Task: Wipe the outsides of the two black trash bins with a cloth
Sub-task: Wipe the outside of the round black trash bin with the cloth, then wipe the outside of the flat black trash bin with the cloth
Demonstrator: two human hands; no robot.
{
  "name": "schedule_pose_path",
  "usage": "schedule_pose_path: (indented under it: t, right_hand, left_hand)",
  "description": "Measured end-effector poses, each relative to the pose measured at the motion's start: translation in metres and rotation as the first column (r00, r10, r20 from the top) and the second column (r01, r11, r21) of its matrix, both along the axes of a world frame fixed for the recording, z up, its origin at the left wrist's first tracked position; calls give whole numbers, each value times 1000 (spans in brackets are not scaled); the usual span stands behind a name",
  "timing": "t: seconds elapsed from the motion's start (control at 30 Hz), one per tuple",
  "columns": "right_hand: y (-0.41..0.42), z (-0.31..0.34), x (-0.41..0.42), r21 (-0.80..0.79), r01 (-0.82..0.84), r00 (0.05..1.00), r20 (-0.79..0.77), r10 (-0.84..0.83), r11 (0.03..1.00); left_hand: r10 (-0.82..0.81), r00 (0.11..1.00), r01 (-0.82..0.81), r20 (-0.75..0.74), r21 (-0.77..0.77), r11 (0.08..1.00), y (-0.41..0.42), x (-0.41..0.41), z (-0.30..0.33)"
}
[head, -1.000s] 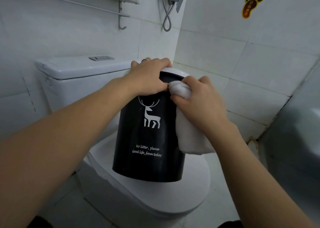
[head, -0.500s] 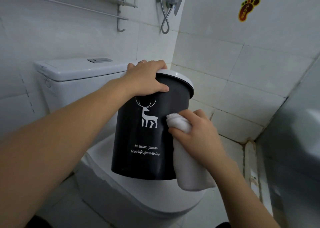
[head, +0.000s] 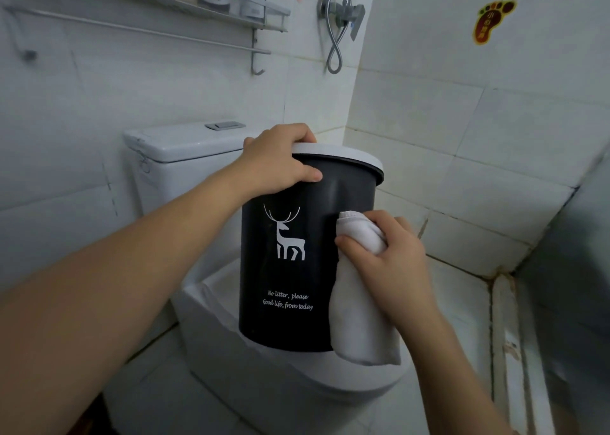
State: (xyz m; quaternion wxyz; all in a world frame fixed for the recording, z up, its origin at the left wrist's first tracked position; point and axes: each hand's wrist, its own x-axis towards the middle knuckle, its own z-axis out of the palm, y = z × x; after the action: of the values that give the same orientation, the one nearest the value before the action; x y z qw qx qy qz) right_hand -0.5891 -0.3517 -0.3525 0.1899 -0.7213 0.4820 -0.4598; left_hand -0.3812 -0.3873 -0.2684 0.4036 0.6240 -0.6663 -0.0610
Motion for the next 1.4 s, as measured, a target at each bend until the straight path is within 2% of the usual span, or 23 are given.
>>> schedule_pose_path:
  t: [0.5, 0.63, 0.8, 0.97, 1.4]
  right_hand:
    - [64, -4, 34, -23, -166, 985, 31, 167, 986]
    - [79, -6, 45, -12, -225, 974, -9, 224, 974]
    - [98, -13, 66, 6, -285, 958, -6, 285, 958]
    - [107, -35, 88, 71, -297, 952, -58, 301, 952]
    - [97, -89, 87, 305, -205, 937, -213, 276, 930]
  left_hand:
    - [68, 995, -72, -78, -47, 996, 141, 68, -28]
    - [144, 990, -144, -6, -57, 988, 181, 81, -42]
    - [256, 957, -260, 138, 8, 966, 206, 97, -72]
    - [313, 940, -322, 140, 49, 946, 221, 102, -116]
    - [160, 967, -201, 197, 207, 958, 251, 60, -239]
